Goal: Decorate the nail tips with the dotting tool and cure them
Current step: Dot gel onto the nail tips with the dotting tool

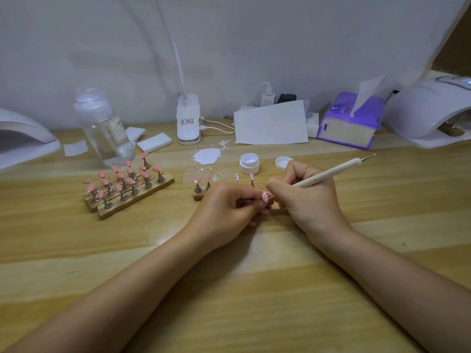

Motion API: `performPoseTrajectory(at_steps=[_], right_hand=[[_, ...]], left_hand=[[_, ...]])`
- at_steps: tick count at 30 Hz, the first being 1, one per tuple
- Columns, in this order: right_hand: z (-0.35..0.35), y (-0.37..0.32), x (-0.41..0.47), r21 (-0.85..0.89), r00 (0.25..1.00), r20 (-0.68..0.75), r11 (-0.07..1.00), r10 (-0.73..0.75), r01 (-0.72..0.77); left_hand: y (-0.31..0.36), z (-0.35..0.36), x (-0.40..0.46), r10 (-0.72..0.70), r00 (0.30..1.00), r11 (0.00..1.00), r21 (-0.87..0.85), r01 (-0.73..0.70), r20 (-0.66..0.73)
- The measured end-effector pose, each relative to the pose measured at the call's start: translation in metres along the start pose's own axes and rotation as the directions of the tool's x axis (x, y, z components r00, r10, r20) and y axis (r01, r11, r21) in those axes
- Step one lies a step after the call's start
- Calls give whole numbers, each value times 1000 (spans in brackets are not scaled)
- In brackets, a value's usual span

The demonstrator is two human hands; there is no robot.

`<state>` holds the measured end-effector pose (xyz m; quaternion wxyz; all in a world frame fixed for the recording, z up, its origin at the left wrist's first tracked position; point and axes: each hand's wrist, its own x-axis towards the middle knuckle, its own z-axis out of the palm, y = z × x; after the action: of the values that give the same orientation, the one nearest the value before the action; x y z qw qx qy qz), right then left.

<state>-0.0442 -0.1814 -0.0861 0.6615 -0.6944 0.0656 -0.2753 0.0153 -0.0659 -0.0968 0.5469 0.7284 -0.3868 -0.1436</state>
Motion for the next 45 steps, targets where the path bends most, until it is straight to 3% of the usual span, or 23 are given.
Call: performPoseTrajectory(at_steps=[45], right_hand=[[1, -3, -2, 46, 1000, 20, 999, -3, 2]], left_hand=[[1, 0, 0, -1, 1000, 1000, 0, 1, -5]])
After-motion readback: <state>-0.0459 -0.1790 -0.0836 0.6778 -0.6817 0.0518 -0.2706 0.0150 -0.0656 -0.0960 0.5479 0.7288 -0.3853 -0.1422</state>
